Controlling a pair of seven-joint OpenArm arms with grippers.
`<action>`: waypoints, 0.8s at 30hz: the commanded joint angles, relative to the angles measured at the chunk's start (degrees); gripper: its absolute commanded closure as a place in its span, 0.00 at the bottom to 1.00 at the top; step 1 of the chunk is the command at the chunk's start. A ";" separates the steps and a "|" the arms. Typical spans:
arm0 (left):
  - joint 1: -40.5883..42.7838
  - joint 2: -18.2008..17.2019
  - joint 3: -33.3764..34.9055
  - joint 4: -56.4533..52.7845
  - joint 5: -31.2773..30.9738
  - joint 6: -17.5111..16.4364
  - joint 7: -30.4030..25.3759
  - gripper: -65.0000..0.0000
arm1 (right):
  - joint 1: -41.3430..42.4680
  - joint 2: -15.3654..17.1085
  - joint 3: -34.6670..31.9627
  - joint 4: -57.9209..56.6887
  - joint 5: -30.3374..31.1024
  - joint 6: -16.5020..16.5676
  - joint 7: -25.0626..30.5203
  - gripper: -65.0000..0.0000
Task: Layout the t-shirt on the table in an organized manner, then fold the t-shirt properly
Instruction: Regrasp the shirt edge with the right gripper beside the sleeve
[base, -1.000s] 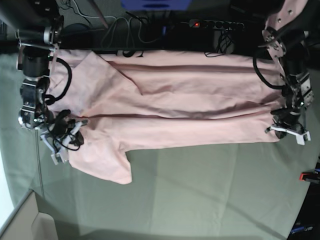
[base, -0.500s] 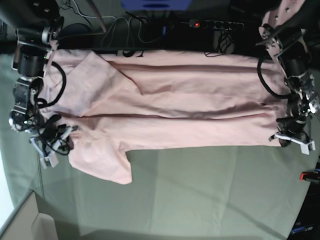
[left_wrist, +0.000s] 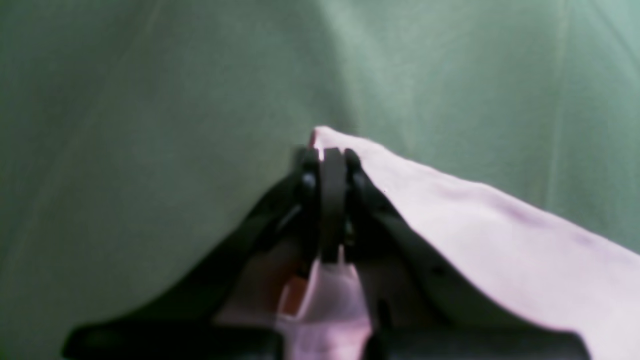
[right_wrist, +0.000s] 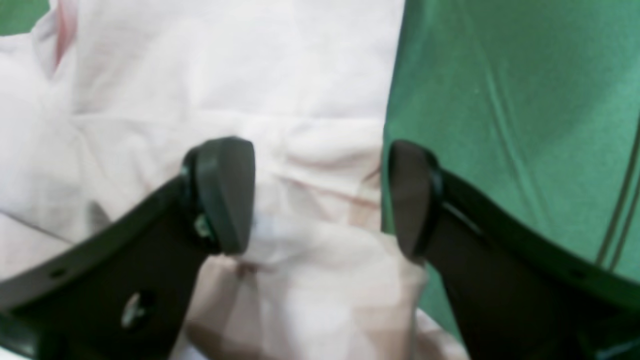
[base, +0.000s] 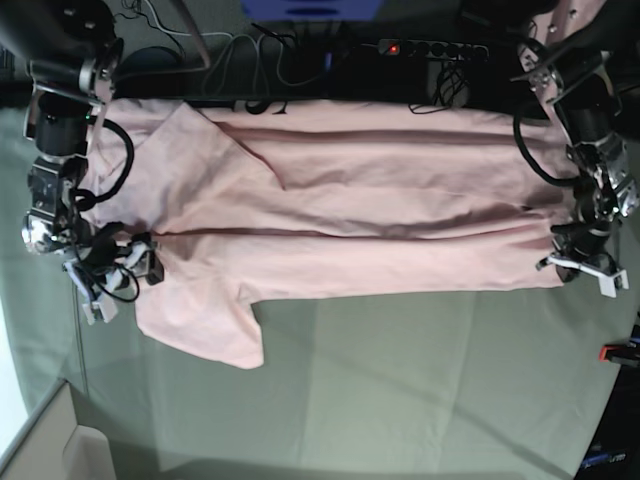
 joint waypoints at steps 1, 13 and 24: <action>-0.56 -0.89 -0.12 0.89 -0.70 -0.26 -1.39 1.00 | 1.32 0.68 -0.04 -0.32 0.95 0.43 0.76 0.35; -0.12 -0.80 -0.12 1.50 -0.79 -0.35 -1.39 1.00 | 1.49 0.24 0.22 -2.87 1.04 0.43 0.85 1.00; 0.93 -0.18 -0.21 8.10 -1.23 -0.35 -1.13 1.00 | -2.81 -0.46 0.48 16.74 1.30 0.43 0.32 1.00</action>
